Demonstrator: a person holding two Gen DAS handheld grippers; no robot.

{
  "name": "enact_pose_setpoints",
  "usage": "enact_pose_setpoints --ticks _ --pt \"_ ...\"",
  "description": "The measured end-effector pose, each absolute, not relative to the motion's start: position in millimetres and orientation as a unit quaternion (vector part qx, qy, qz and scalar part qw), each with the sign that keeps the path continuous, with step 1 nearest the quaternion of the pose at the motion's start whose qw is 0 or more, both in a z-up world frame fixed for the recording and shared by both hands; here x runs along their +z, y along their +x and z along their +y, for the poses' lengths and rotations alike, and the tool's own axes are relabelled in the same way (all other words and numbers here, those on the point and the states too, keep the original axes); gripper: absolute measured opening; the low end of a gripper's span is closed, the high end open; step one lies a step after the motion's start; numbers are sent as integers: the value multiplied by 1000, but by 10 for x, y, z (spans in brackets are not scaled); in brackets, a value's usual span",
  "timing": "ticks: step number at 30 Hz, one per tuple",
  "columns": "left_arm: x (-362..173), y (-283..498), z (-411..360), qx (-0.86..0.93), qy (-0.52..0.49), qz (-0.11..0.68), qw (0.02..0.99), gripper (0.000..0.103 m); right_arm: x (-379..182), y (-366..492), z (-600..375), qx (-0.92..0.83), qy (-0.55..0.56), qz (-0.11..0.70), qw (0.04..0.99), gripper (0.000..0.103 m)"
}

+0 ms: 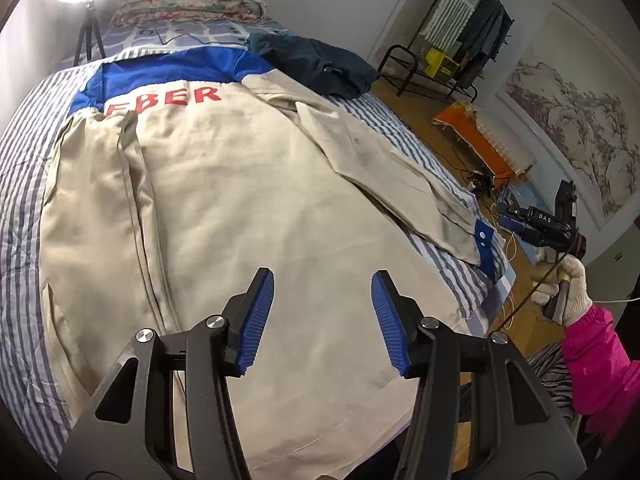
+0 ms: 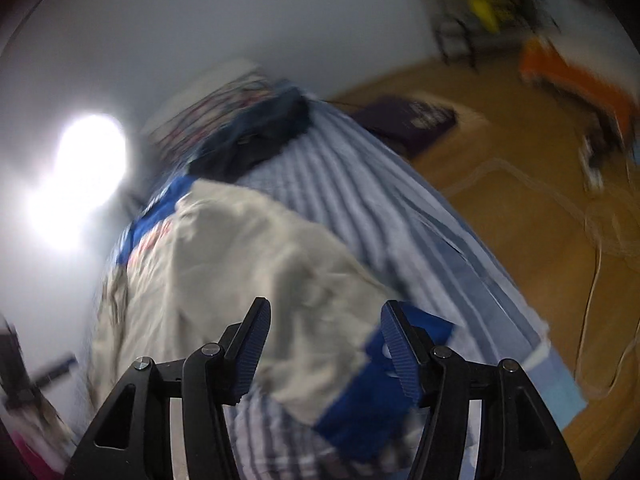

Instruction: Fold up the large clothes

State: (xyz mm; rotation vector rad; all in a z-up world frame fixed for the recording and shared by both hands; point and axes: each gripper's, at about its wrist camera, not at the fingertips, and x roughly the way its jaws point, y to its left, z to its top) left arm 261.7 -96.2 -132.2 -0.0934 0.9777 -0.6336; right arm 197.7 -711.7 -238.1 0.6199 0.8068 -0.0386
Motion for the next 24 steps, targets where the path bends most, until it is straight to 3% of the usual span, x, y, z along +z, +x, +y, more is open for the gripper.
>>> enact_pose_setpoints --ticks 5,14,17,18,20,21,24 --pt "-1363 2623 -944 -293 -46 464 835 52 -2623 1999 -7476 -39 374 388 842 61" --pt "-1382 2613 -927 -287 -41 465 836 52 -2858 2073 -7422 -53 350 425 833 60" --pt "-1378 2612 -904 -283 -40 463 839 52 -2810 2057 -7324 -57 319 434 841 45" --pt "-1374 2613 -892 -282 -40 463 839 52 -2780 2053 -7286 -59 307 437 843 30" --pt "-1370 2612 -874 -278 -38 462 841 52 -2698 2033 -7185 -71 271 437 855 20" --pt "-1364 2614 -870 -277 -38 461 842 52 -2636 2019 -7116 -72 250 433 863 10" --pt "-1347 2621 -834 -273 -42 459 845 52 -2427 1962 -6915 -62 208 416 883 3"
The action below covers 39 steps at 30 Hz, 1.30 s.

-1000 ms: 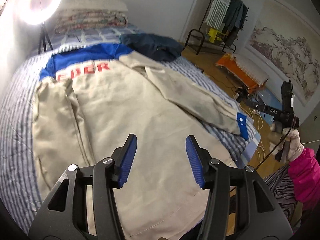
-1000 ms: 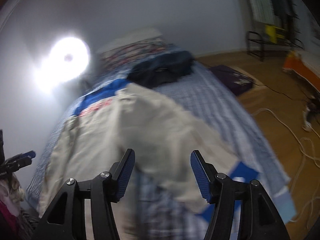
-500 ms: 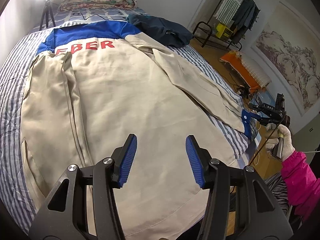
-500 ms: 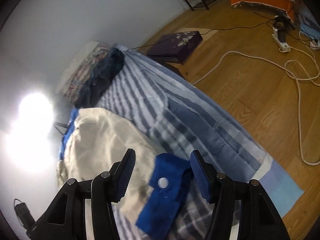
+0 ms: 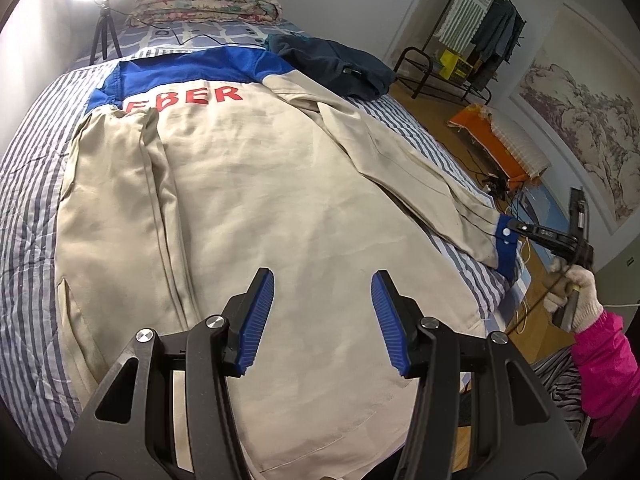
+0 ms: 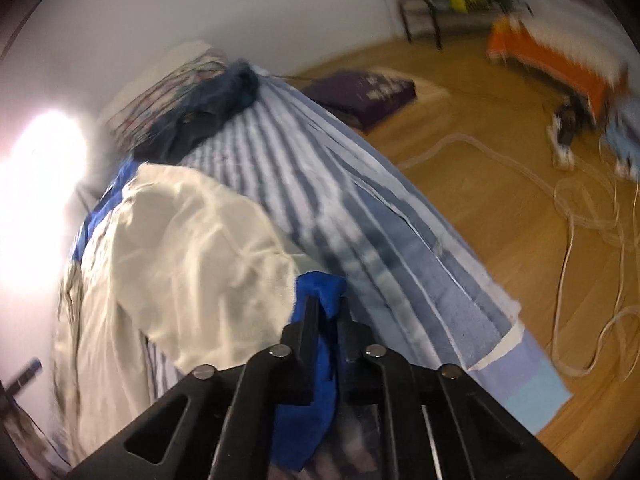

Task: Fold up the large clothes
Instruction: 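Grasp the blue cuff of the spread-out sleeve with the right tool, then lift the sleeve by its cuff and fold it across the jacket back with the right tool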

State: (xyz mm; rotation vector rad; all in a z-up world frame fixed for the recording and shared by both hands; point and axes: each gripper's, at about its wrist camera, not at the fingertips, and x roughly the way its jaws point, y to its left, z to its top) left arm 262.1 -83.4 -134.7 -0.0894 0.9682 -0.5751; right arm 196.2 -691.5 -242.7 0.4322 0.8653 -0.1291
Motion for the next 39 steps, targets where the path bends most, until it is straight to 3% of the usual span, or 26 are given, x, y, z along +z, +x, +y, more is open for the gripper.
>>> enact_pose_setpoints --ticks 18,23,29,36,39 --pt "-1262 2803 -230 -214 -133 447 858 52 -1376 1582 -5064 198 102 295 929 1" --pt "-1257 2824 -83 -202 -152 444 860 52 -1530 1517 -4456 279 44 325 902 1" --pt "-1325 2789 -83 -201 -148 454 856 52 -2124 1273 -3794 367 -68 408 833 1" --pt "-1478 2739 -342 -218 -124 477 842 52 -2571 1082 -3673 380 -141 467 786 1" --pt "-1608 2727 -464 -230 -127 496 828 52 -2451 1083 -3821 394 -108 463 786 12"
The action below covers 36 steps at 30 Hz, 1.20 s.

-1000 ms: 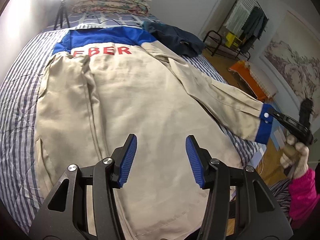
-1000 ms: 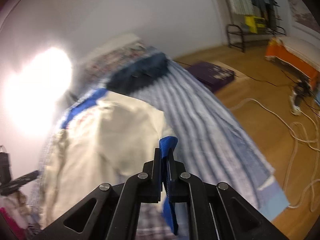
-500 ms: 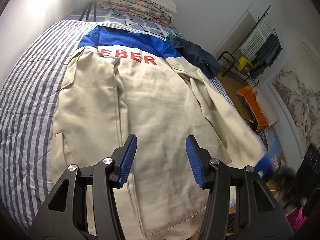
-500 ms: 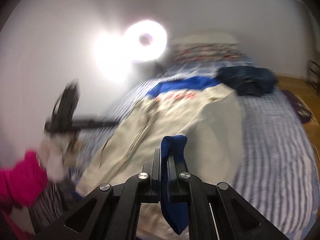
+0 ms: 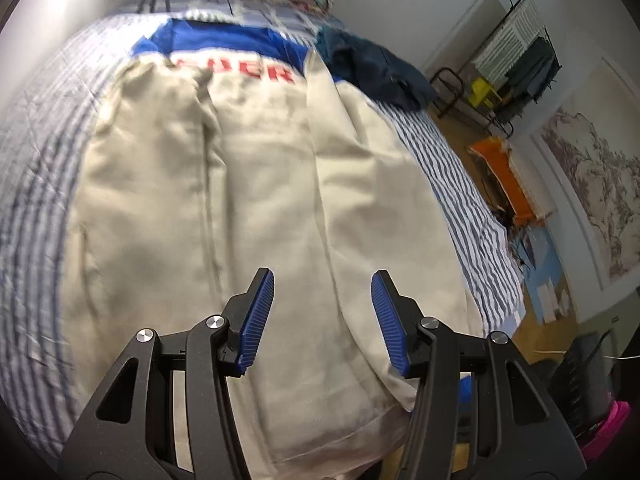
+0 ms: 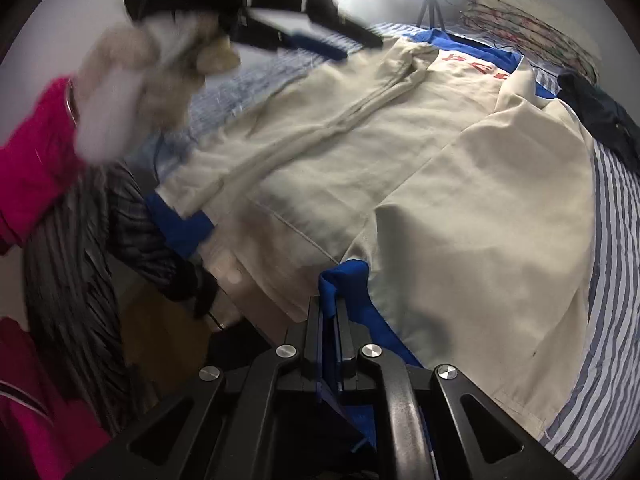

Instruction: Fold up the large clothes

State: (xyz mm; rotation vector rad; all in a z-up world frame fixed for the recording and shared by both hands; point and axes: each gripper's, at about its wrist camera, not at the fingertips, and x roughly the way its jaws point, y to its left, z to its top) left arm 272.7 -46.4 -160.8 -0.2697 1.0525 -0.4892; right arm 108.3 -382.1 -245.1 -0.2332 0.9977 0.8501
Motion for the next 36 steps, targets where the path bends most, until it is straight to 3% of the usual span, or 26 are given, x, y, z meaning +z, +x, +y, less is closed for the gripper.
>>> enact_pose_setpoints --ticks 1,2,7,13,18,22,24,25,26,32,35,36 --pt "-1658 2726 -501 -234 -130 504 821 52 -2389 1073 -3891 408 -88 460 784 29" --pt "-1713 2723 -539 -237 -134 511 815 52 -2310 1051 -3953 420 -69 451 784 34" --pt "-1961 2700 -728 -248 -142 545 788 52 -1890 1221 -4243 442 -7 408 799 35" --pt "-2130 2650 -928 -261 -142 567 769 52 -1622 2000 -4958 342 100 395 847 36" --pt "-2225 2615 -1039 -266 -127 579 760 52 -1696 2879 -5297 269 176 402 857 45" --pt "-2287 2587 -1048 -269 -129 584 755 52 -1955 3537 -5457 227 230 431 842 45" --pt "-2297 2585 -1049 -274 -132 583 753 44 -2119 3809 -5477 216 252 446 831 45" --pt "-2311 2587 -1053 -277 -134 587 749 25 -2200 3940 -5474 210 258 452 828 45" --pt "-2350 2589 -1062 -281 -137 595 741 15 -2262 4027 -5476 206 262 458 824 45" --pt "-2357 2571 -1090 -289 -133 594 739 4 -2653 4551 -5360 190 277 487 806 44" --pt "-2313 2534 -1094 -292 -129 588 744 2 -2680 4655 -5240 190 255 491 811 19" --pt "-2288 2514 -1088 -292 -130 585 746 2 -2651 4683 -5179 187 236 490 818 6"
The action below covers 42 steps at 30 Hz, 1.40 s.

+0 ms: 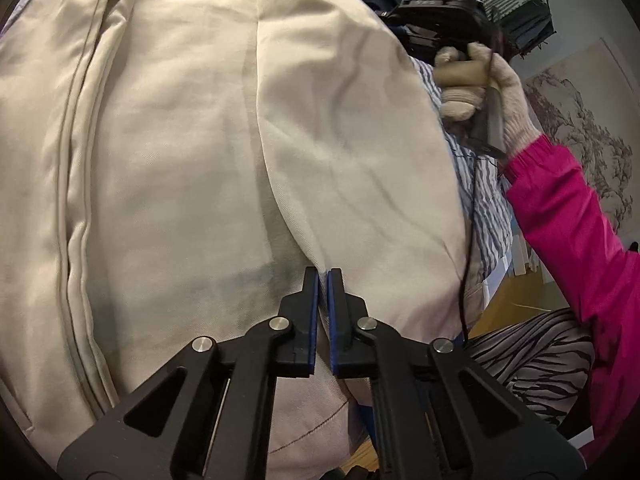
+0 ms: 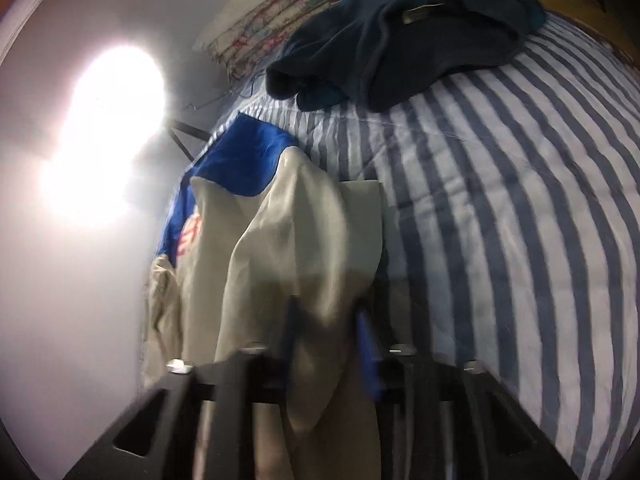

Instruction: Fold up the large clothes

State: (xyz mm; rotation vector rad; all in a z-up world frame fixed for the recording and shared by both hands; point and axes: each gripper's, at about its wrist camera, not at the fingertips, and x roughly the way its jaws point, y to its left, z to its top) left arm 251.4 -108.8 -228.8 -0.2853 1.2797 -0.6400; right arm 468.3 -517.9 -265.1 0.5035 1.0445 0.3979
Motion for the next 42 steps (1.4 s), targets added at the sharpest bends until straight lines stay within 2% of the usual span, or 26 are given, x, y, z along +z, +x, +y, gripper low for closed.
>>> enact_pose_setpoints --ticks 2,8,12,13,15,16,17,19,22,23,33,37,42 --pt "-2199 2474 -1068 -296 -138 578 748 1 -2558 4704 -5101 186 205 483 831 2" --pt "-2112 2322 -1126 -308 -120 566 755 1 -2182 4822 -5149 168 146 426 877 1" --pt "-2258 2364 -1183 -299 -115 585 745 1 -2381 4985 -5177 136 149 449 871 2" --pt "-2256 2367 -1180 -298 -115 585 745 1 -2468 5035 -5167 134 150 469 860 7" --pt "-2240 2370 -1164 -298 -119 586 744 1 -2500 5042 -5169 126 145 479 856 9" --pt "-2224 2373 -1154 -298 -120 586 744 1 -2465 5030 -5175 122 141 477 859 21" --pt "-2214 2384 -1139 -297 -123 586 744 1 -2410 5000 -5203 123 143 474 860 27" --pt "-2241 2410 -1086 -296 -134 589 739 7 -2277 4886 -5300 131 158 463 862 31" --pt "-2236 2398 -1053 -306 -158 593 728 32 -2071 4624 -5423 147 171 452 863 31" --pt "-2255 2395 -1085 -309 -164 595 724 36 -2004 4521 -5452 154 172 448 864 31" --pt "-2278 2288 -1145 -320 -181 604 707 36 -1522 3057 -5653 221 210 430 850 32" --pt "-2255 2195 -1169 -327 -185 597 708 36 -1753 2402 -5553 240 210 463 827 34" --pt "-2320 2017 -1162 -314 -223 583 716 36 -2380 1880 -5350 246 203 523 790 34"
